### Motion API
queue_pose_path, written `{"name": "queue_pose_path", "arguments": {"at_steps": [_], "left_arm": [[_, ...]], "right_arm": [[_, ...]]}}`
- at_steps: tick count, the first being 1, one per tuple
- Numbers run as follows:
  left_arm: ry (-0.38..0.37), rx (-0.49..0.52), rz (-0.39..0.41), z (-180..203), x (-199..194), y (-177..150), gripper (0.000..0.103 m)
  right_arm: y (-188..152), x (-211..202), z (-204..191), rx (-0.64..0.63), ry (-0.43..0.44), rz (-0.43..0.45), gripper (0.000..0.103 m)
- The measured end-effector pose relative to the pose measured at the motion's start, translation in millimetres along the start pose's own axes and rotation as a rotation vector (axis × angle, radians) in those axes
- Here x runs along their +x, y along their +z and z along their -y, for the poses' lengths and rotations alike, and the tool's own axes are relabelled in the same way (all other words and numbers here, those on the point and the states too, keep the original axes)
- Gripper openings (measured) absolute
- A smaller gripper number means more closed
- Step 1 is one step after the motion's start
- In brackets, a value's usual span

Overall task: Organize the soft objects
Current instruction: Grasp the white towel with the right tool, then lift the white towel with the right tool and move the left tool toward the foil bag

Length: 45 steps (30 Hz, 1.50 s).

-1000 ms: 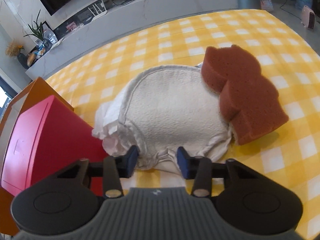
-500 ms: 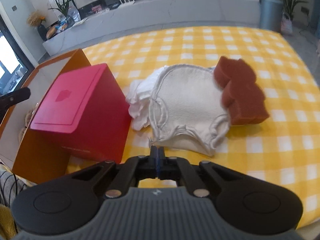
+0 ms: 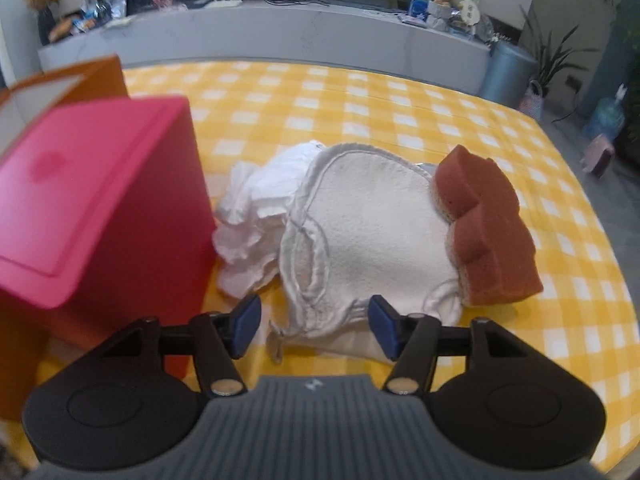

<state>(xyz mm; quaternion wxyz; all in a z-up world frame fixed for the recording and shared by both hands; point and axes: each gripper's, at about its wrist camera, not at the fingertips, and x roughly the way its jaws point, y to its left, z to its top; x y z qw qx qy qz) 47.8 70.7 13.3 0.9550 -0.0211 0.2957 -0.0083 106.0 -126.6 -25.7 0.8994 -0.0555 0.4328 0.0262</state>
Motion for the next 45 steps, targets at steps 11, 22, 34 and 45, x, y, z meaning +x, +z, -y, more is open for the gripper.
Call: {"name": "queue_pose_path", "arguments": {"at_steps": [11, 22, 34, 45], "left_arm": [[-0.018, -0.004, -0.006, 5.2, 1.0, -0.7, 0.096], [-0.028, -0.030, -0.008, 2.7, -0.7, 1.0, 0.096], [-0.026, 0.022, -0.007, 11.5, -1.7, -0.8, 0.096], [-0.030, 0.068, -0.019, 22.4, -2.7, -3.9, 0.096]], "right_arm": [[-6.5, 18.1, 6.9, -0.041, -0.081, 0.030, 0.034], [-7.9, -68.2, 66.6, 0.163, 0.220, -0.021, 0.016], [-23.6, -49.8, 80.0, 0.188, 0.141, -0.056, 0.034], [-28.3, -45.8, 86.0, 0.181, 0.231, -0.063, 0.010]]}}
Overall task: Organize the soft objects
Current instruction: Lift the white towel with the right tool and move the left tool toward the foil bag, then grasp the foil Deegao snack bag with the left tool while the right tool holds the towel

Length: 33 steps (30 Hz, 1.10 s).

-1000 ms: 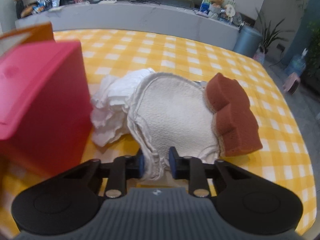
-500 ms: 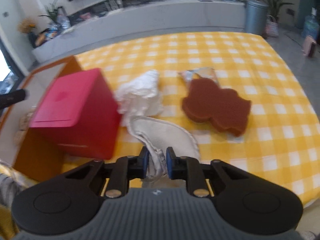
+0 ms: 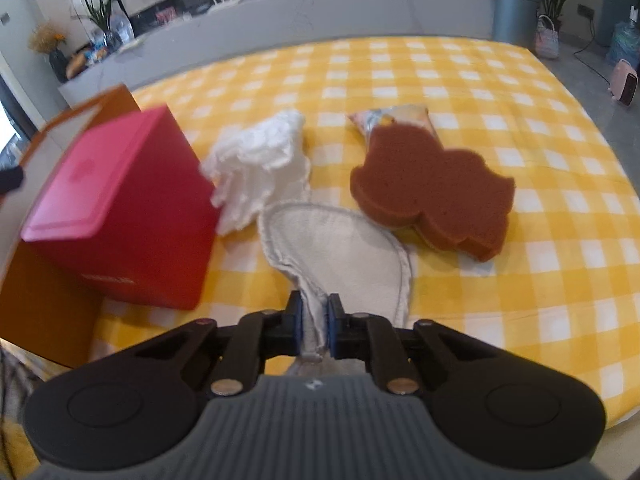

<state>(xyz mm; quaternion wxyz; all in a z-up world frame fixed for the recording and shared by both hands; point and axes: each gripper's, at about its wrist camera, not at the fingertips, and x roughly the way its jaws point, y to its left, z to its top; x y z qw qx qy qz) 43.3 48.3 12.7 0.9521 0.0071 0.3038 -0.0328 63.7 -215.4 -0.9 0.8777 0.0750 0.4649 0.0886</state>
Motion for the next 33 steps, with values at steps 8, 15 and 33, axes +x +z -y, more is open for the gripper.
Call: {"name": "queue_pose_path", "arguments": {"at_steps": [8, 15, 33], "left_arm": [[-0.090, 0.071, 0.005, 30.9, -15.6, 13.7, 0.096], [-0.254, 0.097, -0.091, 90.2, 0.0, 42.7, 0.096], [-0.412, 0.448, -0.325, 247.8, 138.4, 35.4, 0.096]], "right_arm": [[24.0, -77.1, 31.7, 0.186, 0.048, 0.237, 0.009], [12.0, -142.8, 74.9, 0.410, 0.004, 0.519, 0.009], [-30.9, -126.9, 135.1, 0.515, -0.005, 0.509, 0.009]]}}
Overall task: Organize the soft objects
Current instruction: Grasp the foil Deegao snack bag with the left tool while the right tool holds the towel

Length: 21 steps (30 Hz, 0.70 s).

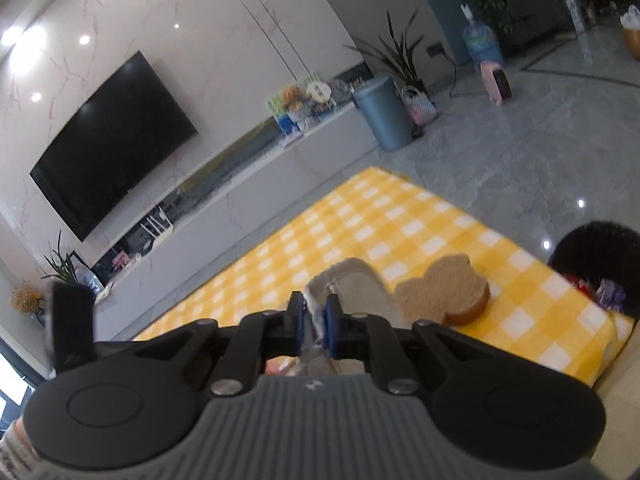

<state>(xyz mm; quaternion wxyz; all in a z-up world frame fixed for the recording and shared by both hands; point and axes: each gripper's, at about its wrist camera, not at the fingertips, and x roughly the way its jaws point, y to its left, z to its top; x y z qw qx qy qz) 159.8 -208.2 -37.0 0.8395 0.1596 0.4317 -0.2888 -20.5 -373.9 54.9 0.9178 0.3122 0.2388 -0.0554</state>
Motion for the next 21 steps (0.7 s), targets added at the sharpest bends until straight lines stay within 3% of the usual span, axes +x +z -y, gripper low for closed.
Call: {"name": "queue_pose_path", "arguments": {"at_steps": [3, 8, 13, 21], "left_arm": [[0.021, -0.022, -0.041, 0.2, 23.1, 8.3, 0.096], [0.089, -0.164, -0.079, -9.0, 56.2, 23.3, 0.096], [0.207, -0.253, -0.142, -13.5, 87.1, 28.8, 0.096], [0.227, -0.423, -0.162, -30.1, 108.9, 31.8, 0.103]], "right_arm": [[-1.8, 3.0, 4.8, 0.007, -0.012, -0.014, 0.009], [-1.3, 5.7, 12.9, 0.031, 0.010, -0.022, 0.010], [0.2, 10.0, 25.7, 0.076, 0.004, -0.039, 0.010], [0.1, 12.4, 23.6, 0.061, 0.016, -0.041, 0.010]]}}
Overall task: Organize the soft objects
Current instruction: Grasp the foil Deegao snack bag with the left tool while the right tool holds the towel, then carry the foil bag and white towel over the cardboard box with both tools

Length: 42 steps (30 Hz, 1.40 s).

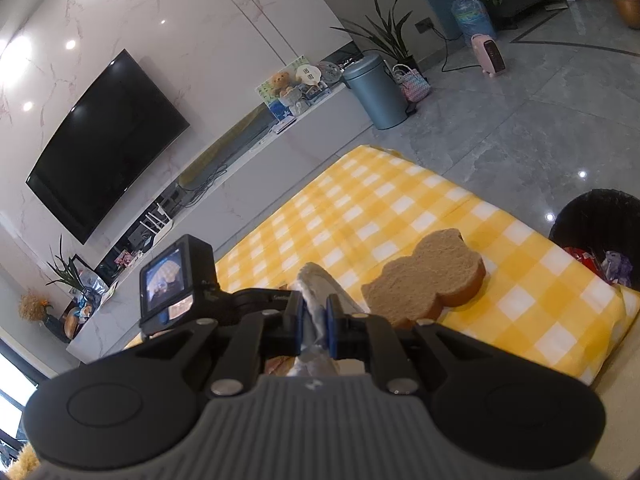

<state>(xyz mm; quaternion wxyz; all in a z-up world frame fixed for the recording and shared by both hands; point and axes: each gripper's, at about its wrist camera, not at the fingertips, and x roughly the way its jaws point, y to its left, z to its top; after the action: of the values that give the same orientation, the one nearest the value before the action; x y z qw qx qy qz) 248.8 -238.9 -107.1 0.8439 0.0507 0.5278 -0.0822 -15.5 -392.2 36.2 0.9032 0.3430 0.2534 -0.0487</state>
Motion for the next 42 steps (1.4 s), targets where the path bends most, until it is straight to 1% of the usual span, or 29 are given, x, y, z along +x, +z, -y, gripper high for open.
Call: {"name": "queue_pose_path", "arguments": {"at_steps": [2, 3, 4, 7, 12, 16, 21, 24, 26, 30, 33, 35, 37, 38, 40, 42], "left_arm": [[0.002, -0.005, 0.014, -0.7, -0.7, -0.3, 0.103], [-0.015, -0.002, 0.024, -1.6, -1.6, -1.7, 0.094], [-0.011, -0.004, 0.039, -1.6, -4.6, -3.0, 0.080], [-0.031, 0.054, 0.039, -0.4, -10.2, -5.7, 0.073], [-0.054, 0.070, 0.066, -6.8, -21.6, -11.0, 0.064], [-0.136, 0.038, 0.087, -20.5, -44.5, -14.0, 0.064], [-0.216, 0.065, 0.190, -37.0, -97.4, -22.4, 0.064], [-0.250, 0.040, 0.238, -53.7, -132.1, -27.4, 0.064], [-0.267, 0.022, 0.273, -68.4, -155.2, -32.1, 0.064], [-0.324, -0.040, 0.360, -109.1, -203.4, -45.8, 0.064], [-0.343, -0.060, 0.446, -143.8, -238.9, -61.6, 0.064], [-0.366, -0.101, 0.488, -171.3, -258.4, -71.6, 0.064], [-0.364, -0.140, 0.539, -197.2, -273.1, -83.9, 0.064], [-0.349, -0.161, 0.571, -208.8, -278.1, -90.6, 0.064], [-0.289, -0.201, 0.620, -231.4, -285.6, -105.1, 0.064], [-0.238, -0.229, 0.645, -252.0, -287.6, -118.2, 0.064]], "right_arm": [[-0.2, 0.4, 1.0, 0.003, 0.001, -0.003, 0.010], [-0.3, 0.8, 1.4, 0.002, 0.003, -0.004, 0.010], [-0.4, 1.2, 1.6, 0.001, 0.006, -0.005, 0.010], [-0.4, 0.8, 1.6, -0.001, 0.019, -0.001, 0.010], [-1.5, 1.8, -0.2, -0.009, 0.023, -0.001, 0.010], [-1.8, 1.7, -1.4, -0.012, 0.027, 0.003, 0.010], [-1.8, 3.1, -6.5, -0.025, 0.064, -0.007, 0.010], [-1.8, 0.5, -12.0, -0.035, 0.085, -0.004, 0.010], [-2.3, -2.8, -17.8, -0.053, 0.110, 0.000, 0.010], [-4.0, -9.3, -35.1, -0.095, 0.168, 0.000, 0.010], [-6.0, -11.2, -50.7, -0.121, 0.218, -0.007, 0.010], [-8.7, -12.7, -63.7, -0.146, 0.248, -0.008, 0.010], [-11.7, -13.7, -77.5, -0.164, 0.298, -0.017, 0.010], [-14.1, -13.7, -83.9, -0.170, 0.331, -0.030, 0.010], [-18.8, -13.5, -98.8, -0.191, 0.373, -0.054, 0.010], [-24.4, -14.4, -116.6, -0.230, 0.387, -0.068, 0.010]]}}
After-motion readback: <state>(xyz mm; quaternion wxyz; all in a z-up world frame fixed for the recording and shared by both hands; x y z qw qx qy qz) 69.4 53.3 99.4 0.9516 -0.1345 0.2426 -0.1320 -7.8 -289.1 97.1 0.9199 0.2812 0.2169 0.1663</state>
